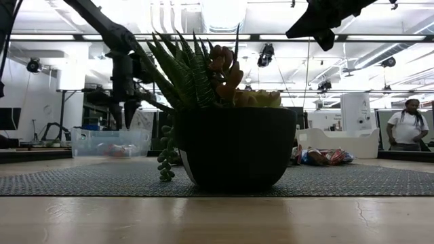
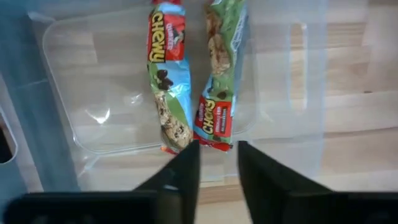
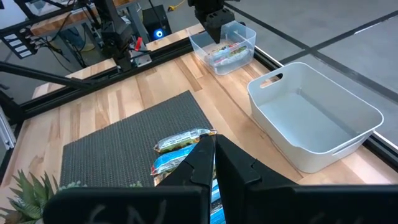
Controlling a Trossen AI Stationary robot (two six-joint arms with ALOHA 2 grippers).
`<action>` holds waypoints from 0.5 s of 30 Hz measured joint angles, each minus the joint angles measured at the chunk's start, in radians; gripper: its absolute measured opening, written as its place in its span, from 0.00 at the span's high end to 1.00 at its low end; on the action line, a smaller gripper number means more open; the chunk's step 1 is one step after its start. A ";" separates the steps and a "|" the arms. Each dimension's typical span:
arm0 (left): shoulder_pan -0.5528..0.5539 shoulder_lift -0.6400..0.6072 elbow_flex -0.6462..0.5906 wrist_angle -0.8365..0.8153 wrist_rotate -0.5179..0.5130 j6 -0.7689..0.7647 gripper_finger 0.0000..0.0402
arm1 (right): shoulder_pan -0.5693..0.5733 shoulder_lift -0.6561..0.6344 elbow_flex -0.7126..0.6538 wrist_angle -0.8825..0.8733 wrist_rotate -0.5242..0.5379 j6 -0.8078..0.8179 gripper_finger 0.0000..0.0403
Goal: Pick and place Granola Bars by type
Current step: Put the yellow granola bar into the white bin
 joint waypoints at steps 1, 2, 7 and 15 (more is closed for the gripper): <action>-0.005 -0.002 0.009 -0.004 0.000 0.004 0.88 | 0.000 0.000 0.000 0.000 0.000 0.000 0.98; -0.010 -0.005 0.019 -0.006 0.001 0.010 0.93 | 0.000 0.000 0.000 0.000 0.000 0.000 0.98; -0.045 -0.031 0.070 -0.009 0.002 0.023 0.99 | 0.000 0.000 0.000 0.000 0.000 0.000 0.98; -0.190 -0.054 0.228 -0.037 0.021 0.008 1.00 | 0.000 0.000 0.000 0.000 -0.001 -0.003 0.98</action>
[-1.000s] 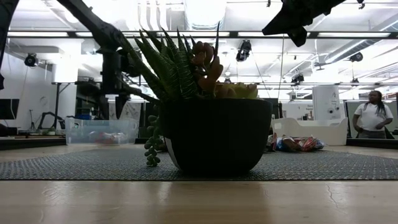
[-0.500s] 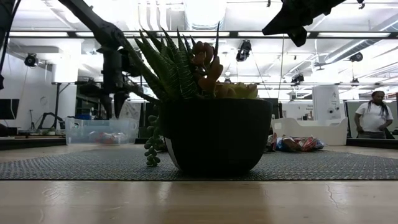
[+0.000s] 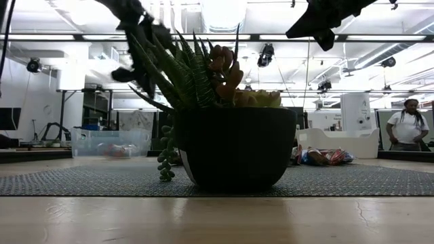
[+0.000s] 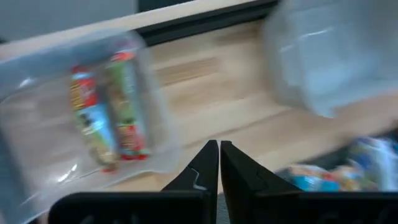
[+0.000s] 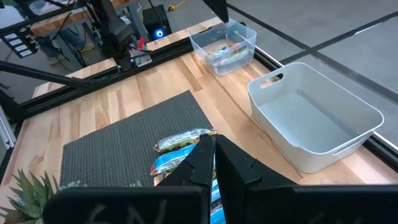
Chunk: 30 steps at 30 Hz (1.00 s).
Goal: Pick and place Granola Bars by type
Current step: Put the yellow granola bar into the white bin
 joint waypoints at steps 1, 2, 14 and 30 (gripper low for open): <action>-0.028 0.000 0.024 -0.003 0.002 -0.003 1.00 | 0.000 0.000 0.000 0.000 0.000 0.000 0.98; -0.054 -0.001 0.047 -0.001 0.001 -0.008 1.00 | 0.000 0.000 0.000 0.000 0.000 0.000 0.98; -0.350 -0.003 0.201 0.002 -0.005 -0.188 1.00 | 0.000 0.000 0.000 0.000 -0.001 0.000 0.98; -0.598 -0.002 0.198 0.004 -0.039 -0.400 1.00 | 0.000 0.000 0.000 0.000 -0.001 -0.008 0.98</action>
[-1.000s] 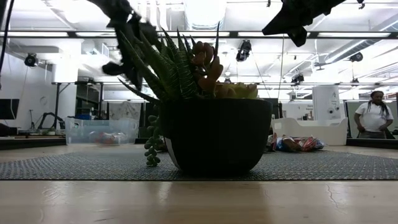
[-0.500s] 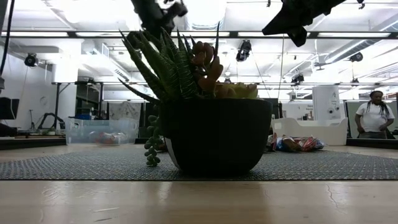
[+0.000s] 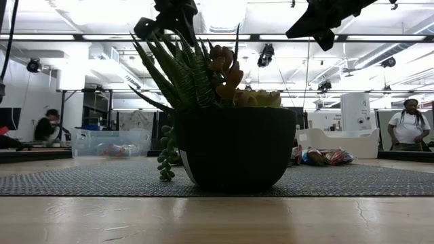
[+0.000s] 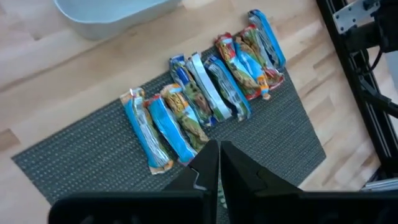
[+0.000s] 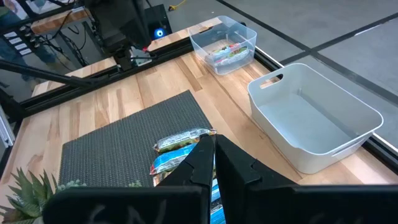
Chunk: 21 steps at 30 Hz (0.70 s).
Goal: Pick and place Granola Bars by type
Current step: Put the yellow granola bar into the white bin
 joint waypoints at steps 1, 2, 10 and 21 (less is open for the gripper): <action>-0.008 0.000 0.000 0.000 0.000 -0.009 1.00 | 0.000 0.000 0.000 0.000 0.000 0.000 0.98; -0.013 0.000 0.000 0.000 0.000 -0.017 1.00 | 0.000 0.000 0.000 0.000 0.000 0.000 0.98; -0.050 0.004 -0.001 0.006 -0.016 -0.104 1.00 | 0.000 0.000 0.000 0.000 0.000 0.000 0.98; -0.051 0.004 -0.005 0.009 -0.043 -0.106 1.00 | 0.000 0.000 0.000 0.000 0.000 -0.002 0.98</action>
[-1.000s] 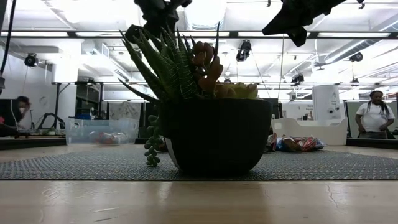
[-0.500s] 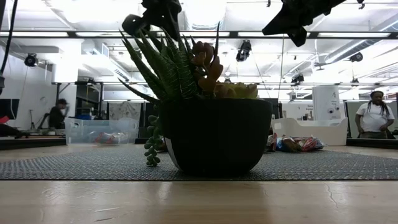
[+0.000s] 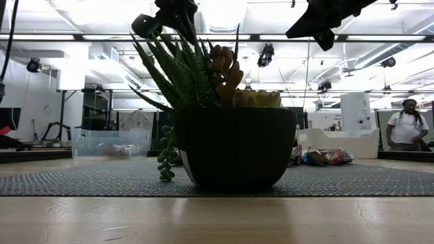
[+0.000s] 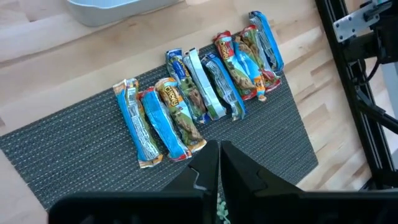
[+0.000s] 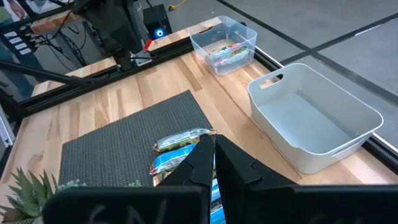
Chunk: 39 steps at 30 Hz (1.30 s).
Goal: Pick and place Granola Bars by type
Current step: Put the yellow granola bar into the white bin
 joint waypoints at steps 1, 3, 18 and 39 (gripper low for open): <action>0.000 0.000 0.000 0.000 0.000 0.001 1.00 | 0.000 0.000 0.000 0.000 0.000 0.001 0.98; 0.000 0.000 -0.004 0.005 0.000 0.001 1.00 | 0.000 0.000 0.000 0.000 0.000 0.001 0.98; 0.000 0.001 -0.015 0.011 -0.002 -0.015 1.00 | 0.000 0.000 0.000 0.000 0.000 0.001 0.98; -0.001 0.001 -0.092 0.034 -0.015 -0.038 1.00 | 0.000 0.000 0.000 0.000 0.000 0.002 0.98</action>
